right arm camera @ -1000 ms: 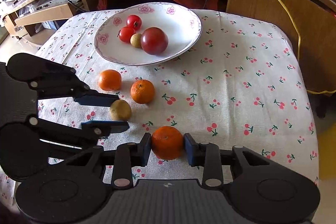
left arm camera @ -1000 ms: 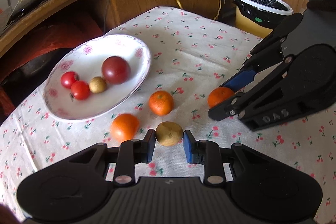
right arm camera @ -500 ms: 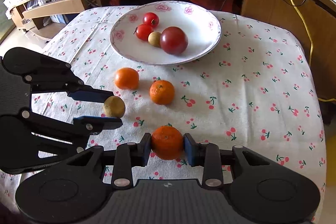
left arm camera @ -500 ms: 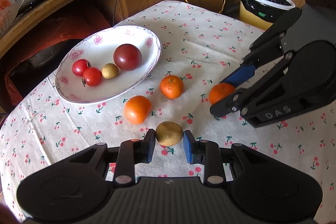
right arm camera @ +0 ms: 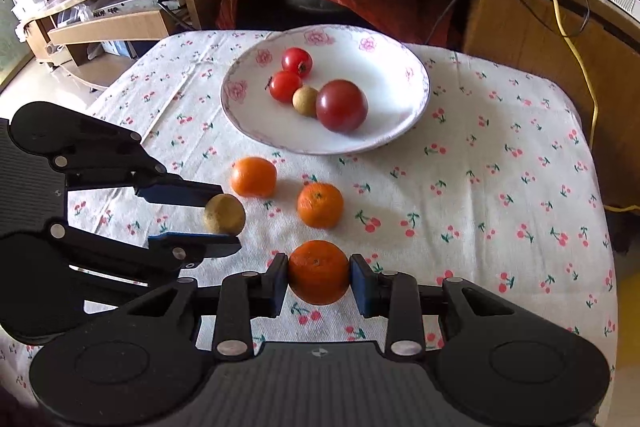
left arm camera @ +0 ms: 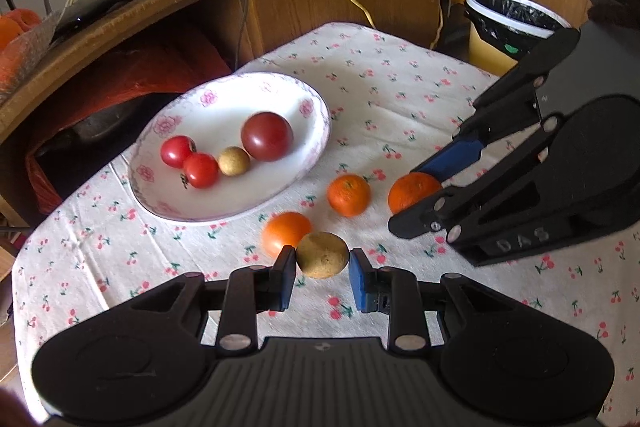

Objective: Organize fruits
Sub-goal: 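Carry the orange and brown fruit over the white bowl with both tools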

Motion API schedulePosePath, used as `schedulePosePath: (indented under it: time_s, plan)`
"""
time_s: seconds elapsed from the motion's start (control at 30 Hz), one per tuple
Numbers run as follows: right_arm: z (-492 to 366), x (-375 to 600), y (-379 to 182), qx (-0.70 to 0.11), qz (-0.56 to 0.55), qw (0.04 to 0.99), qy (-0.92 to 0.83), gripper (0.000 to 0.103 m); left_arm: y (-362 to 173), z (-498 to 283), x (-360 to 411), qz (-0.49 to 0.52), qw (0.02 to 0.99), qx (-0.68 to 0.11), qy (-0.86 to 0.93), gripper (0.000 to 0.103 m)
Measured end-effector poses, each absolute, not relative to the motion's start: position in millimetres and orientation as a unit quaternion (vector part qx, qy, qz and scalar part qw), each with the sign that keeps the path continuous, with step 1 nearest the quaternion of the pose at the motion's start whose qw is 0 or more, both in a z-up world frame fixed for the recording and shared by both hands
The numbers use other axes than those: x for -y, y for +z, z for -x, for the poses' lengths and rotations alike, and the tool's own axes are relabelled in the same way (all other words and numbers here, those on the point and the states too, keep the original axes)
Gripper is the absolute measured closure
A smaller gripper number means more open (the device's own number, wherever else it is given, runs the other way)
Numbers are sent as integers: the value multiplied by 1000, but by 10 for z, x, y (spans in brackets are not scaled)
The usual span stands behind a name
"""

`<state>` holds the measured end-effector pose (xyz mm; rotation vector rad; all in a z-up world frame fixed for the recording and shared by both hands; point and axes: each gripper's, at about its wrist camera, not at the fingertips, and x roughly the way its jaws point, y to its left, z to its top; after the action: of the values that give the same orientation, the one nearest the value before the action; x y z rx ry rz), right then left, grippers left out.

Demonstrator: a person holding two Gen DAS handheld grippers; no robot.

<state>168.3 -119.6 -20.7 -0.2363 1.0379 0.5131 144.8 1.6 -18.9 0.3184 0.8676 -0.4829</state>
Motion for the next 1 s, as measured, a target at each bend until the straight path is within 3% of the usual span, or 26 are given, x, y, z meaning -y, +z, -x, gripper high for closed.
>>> schedulePosePath:
  time_s: [1.0]
  plan:
    - [-1803, 1050, 0, -439, 101, 864, 226, 74, -19, -1659, -95, -157, 889, -389, -187, 66]
